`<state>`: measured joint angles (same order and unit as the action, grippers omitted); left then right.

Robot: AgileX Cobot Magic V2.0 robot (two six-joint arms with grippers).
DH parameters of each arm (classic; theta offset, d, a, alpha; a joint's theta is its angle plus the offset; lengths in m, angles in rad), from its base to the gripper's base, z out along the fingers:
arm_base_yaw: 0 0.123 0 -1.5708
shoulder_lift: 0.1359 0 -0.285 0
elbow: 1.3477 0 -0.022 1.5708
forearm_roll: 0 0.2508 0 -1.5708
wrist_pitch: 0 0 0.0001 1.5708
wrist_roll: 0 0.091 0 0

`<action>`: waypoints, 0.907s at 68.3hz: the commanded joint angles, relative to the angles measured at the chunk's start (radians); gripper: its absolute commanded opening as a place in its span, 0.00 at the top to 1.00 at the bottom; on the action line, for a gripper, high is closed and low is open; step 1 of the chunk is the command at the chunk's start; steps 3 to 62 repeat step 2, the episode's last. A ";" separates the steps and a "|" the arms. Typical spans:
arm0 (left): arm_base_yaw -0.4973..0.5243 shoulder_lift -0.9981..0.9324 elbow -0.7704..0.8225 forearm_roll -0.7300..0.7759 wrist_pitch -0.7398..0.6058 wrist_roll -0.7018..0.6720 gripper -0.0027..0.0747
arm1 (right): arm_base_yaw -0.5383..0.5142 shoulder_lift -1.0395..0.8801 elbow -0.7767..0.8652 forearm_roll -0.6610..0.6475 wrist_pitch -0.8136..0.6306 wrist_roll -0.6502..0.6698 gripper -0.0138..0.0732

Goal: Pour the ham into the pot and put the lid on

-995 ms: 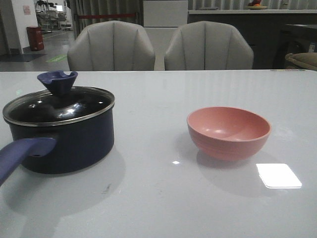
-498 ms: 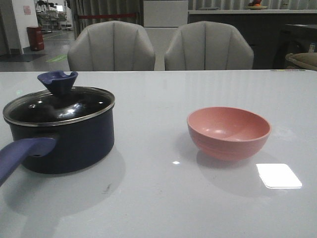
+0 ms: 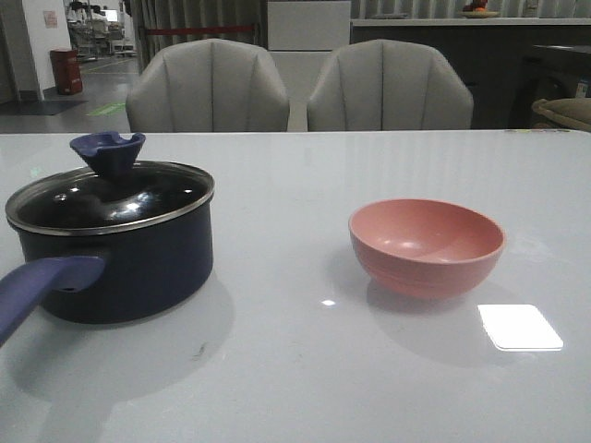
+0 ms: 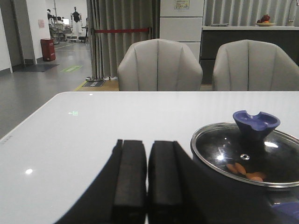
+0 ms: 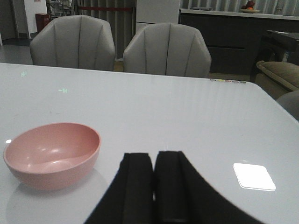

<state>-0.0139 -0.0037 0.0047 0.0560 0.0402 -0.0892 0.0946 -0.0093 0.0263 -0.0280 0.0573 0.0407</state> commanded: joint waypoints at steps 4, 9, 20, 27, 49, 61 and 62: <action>-0.001 -0.019 0.021 0.001 -0.080 -0.010 0.82 | -0.006 -0.020 -0.004 -0.017 -0.084 -0.005 0.68; -0.001 -0.019 0.021 0.001 -0.080 -0.010 0.82 | -0.006 -0.020 -0.004 -0.017 -0.084 -0.005 0.68; -0.001 -0.019 0.021 0.001 -0.080 -0.010 0.82 | -0.006 -0.020 -0.004 -0.017 -0.084 -0.005 0.68; -0.001 -0.019 0.021 0.001 -0.080 -0.010 0.82 | -0.006 -0.020 -0.004 -0.017 -0.084 -0.005 0.68; -0.001 -0.019 0.021 0.001 -0.080 -0.010 0.82 | -0.006 -0.020 -0.004 -0.017 -0.084 -0.005 0.68; -0.001 -0.019 0.021 0.001 -0.080 -0.010 0.82 | -0.006 -0.020 -0.004 -0.017 -0.084 -0.005 0.68; -0.001 -0.019 0.021 0.001 -0.080 -0.010 0.82 | -0.006 -0.020 -0.004 -0.017 -0.084 -0.005 0.68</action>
